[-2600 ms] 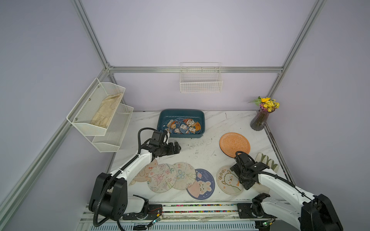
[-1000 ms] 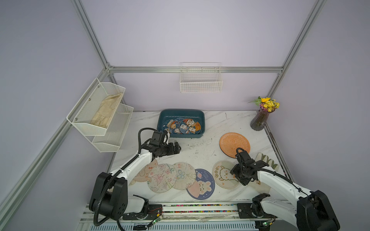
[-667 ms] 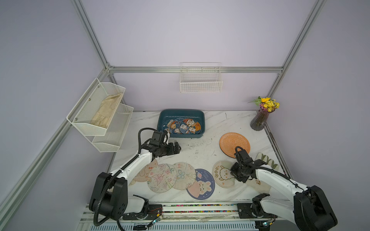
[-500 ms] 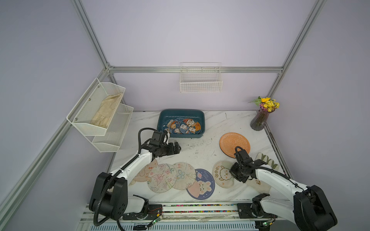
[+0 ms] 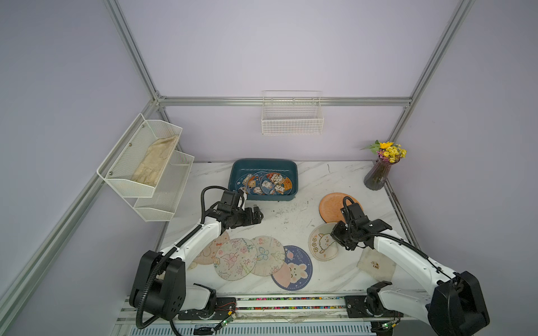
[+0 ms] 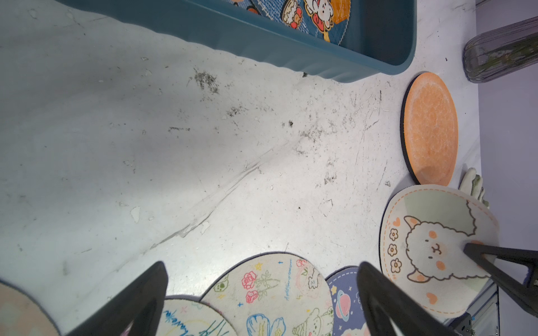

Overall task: Put the coasters into the storage box
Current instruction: Pick up the coaster from the center of the board, then place the coaster in the storage box.

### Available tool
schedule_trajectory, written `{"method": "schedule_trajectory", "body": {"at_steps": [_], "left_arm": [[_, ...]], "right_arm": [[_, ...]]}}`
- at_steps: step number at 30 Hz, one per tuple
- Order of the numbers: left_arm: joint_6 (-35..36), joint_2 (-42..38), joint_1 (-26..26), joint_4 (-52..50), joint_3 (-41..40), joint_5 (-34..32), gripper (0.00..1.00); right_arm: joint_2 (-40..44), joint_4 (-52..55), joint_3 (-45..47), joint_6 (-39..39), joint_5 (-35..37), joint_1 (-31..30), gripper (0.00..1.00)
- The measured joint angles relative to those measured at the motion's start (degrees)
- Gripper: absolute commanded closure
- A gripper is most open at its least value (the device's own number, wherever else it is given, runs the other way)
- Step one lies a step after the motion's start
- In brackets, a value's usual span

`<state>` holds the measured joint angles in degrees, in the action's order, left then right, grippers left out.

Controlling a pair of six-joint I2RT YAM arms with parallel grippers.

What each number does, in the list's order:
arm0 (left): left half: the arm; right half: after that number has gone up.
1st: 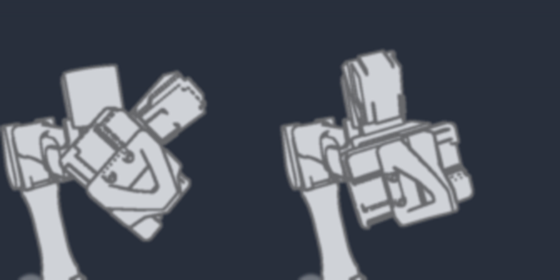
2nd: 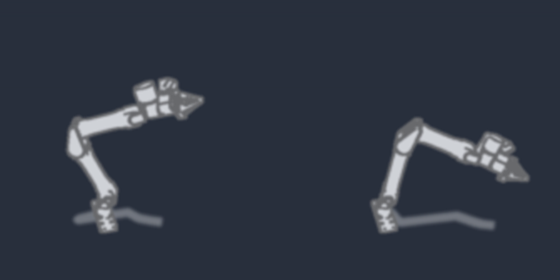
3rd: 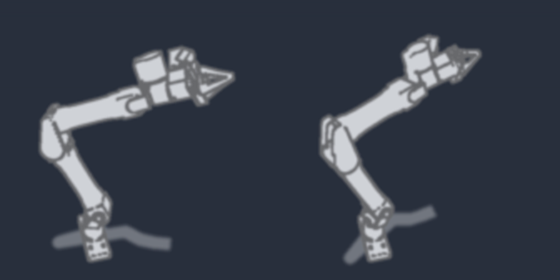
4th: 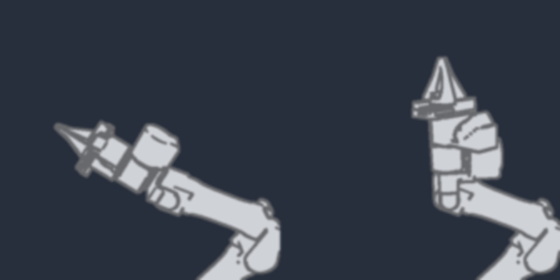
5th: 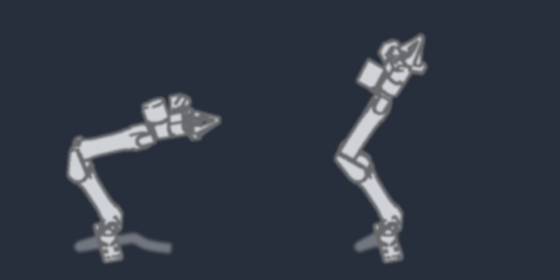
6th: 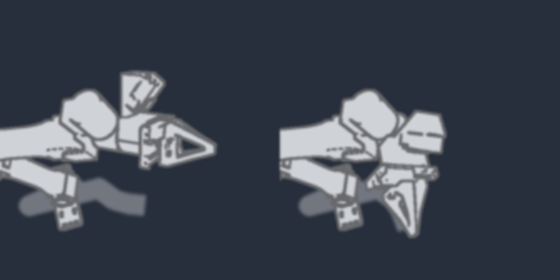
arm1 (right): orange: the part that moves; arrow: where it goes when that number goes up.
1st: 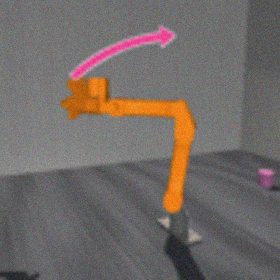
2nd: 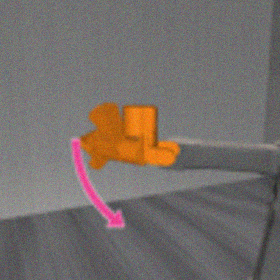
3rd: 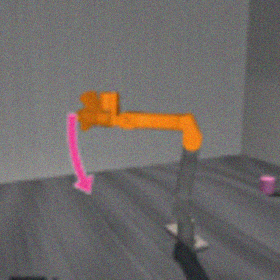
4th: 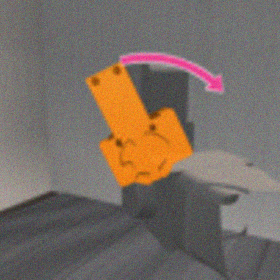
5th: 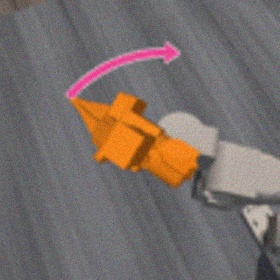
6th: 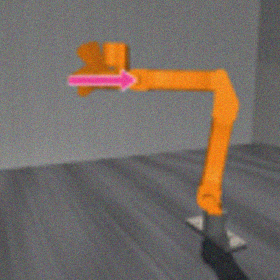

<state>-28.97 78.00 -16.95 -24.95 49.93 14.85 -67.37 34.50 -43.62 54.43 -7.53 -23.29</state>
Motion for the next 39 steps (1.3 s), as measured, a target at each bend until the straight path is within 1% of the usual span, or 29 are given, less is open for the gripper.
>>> {"method": "schedule_trajectory", "body": {"at_steps": [5,11,21,26,31,35,39], "left_arm": [[-0.2,0.0,0.0,0.0,0.0,0.0,0.00],[-0.5,0.0,0.0,0.1,0.0,0.1,0.00],[-1.0,-1.0,0.0,0.1,0.0,0.1,0.00],[-1.9,-2.3,0.0,0.2,0.0,0.1,0.00],[-2.1,-2.9,0.0,0.5,0.0,0.1,0.00],[-2.2,-3.0,0.0,0.5,-0.4,0.1,0.00],[-2.9,-3.5,0.0,0.5,-1.0,0.0,0.00]], "right_arm": [[-5.0,-2.4,-7.8,-1.6,-1.8,-1.9,1.00],[-14.5,-6.4,-20.0,-4.0,-4.6,-4.5,1.00],[-35.9,-9.1,-48.6,-10.0,-11.9,-5.7,1.00],[-46.4,-10.3,-61.4,-11.6,-14.9,-6.2,1.00],[-58.7,-10.6,-76.3,-13.0,-17.3,-7.5,1.00],[-66.1,-11.3,-84.5,-13.2,-18.6,-8.2,1.00],[-72.0,-12.6,-89.3,-13.0,-19.7,-8.5,1.00]]}}
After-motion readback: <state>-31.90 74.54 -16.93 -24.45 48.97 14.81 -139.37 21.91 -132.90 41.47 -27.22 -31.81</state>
